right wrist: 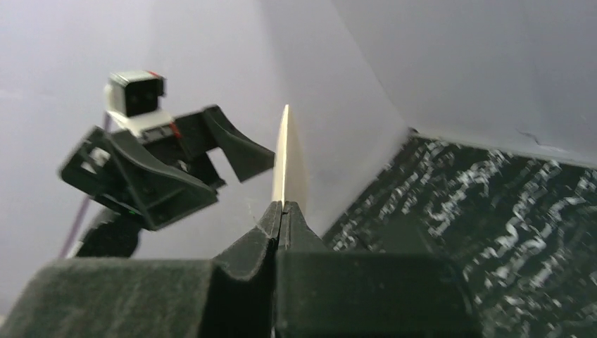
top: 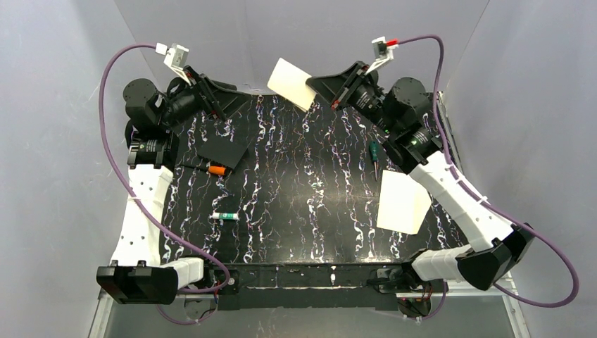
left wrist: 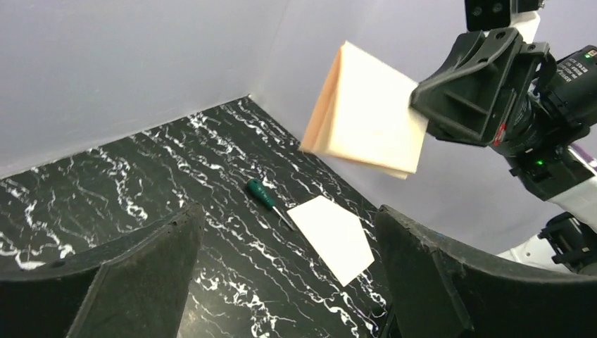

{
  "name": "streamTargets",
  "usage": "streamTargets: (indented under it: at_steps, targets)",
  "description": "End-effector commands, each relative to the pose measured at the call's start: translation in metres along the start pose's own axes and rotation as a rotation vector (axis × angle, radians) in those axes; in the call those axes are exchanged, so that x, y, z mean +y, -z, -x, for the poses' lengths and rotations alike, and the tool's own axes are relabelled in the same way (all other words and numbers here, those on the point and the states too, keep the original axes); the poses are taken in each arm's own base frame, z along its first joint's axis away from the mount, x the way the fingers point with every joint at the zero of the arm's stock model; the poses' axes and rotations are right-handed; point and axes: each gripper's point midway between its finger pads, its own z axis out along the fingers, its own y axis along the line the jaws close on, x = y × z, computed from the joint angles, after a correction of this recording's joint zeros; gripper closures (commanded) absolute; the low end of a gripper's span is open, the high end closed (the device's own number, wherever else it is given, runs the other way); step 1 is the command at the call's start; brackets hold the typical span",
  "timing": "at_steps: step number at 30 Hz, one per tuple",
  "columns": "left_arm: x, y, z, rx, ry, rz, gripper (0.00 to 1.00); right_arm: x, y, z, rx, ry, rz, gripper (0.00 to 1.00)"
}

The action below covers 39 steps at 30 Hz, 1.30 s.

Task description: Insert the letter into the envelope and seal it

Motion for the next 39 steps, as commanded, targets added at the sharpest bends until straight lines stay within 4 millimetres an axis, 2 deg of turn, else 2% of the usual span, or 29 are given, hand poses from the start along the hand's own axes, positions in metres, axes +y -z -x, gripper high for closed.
streamTargets:
  at_steps: [1,3,4,5,7,9,11,13,16,19,24,29,31,37,39]
  targets:
    - [0.001,0.008,0.001,0.023,-0.073,0.054,0.10,-0.035,0.010,-0.040,0.242,0.242,-0.085,0.99]
    - [-0.006,0.009,-0.003,0.038,-0.084,0.007,0.06,-0.051,0.016,-0.070,0.423,0.289,-0.091,0.99]
    - [-0.010,0.008,-0.006,0.047,-0.083,-0.030,0.05,-0.053,0.020,-0.083,0.506,0.311,-0.063,0.99]
    - [-0.012,0.006,-0.012,0.070,-0.065,-0.075,0.04,-0.050,0.027,-0.099,0.600,0.314,-0.003,0.99]
    - [-0.020,0.004,-0.029,0.147,-0.015,-0.177,0.06,-0.038,0.039,-0.119,0.721,0.302,0.130,0.99]
    - [-0.020,0.001,-0.050,0.232,0.074,-0.246,0.15,-0.027,0.049,-0.131,0.781,0.275,0.230,0.99]
    - [-0.024,-0.003,-0.075,0.306,0.173,-0.304,0.21,-0.012,0.056,-0.135,0.801,0.245,0.335,0.99]
    - [-0.032,-0.004,-0.097,0.349,0.209,-0.339,0.23,-0.004,0.062,-0.140,0.824,0.210,0.397,0.99]
    - [-0.042,-0.004,-0.122,0.384,0.227,-0.355,0.22,-0.011,0.065,-0.146,0.866,0.198,0.376,0.99]
    - [-0.049,-0.003,-0.139,0.438,0.286,-0.398,0.21,-0.010,0.067,-0.150,0.904,0.162,0.394,0.99]
    - [-0.061,0.001,-0.155,0.503,0.338,-0.469,0.28,-0.015,0.069,-0.155,0.934,0.152,0.385,0.99]
    - [-0.061,0.011,-0.172,0.565,0.380,-0.479,0.58,-0.013,0.069,-0.155,0.948,0.136,0.396,0.99]
    - [-0.060,0.013,-0.176,0.580,0.397,-0.485,0.67,-0.010,0.070,-0.155,0.951,0.125,0.412,0.99]
    - [-0.060,0.013,-0.178,0.587,0.398,-0.491,0.71,-0.010,0.067,-0.155,0.948,0.112,0.400,0.99]
    - [-0.059,0.014,-0.179,0.587,0.398,-0.491,0.75,-0.013,0.065,-0.155,0.946,0.113,0.382,0.99]
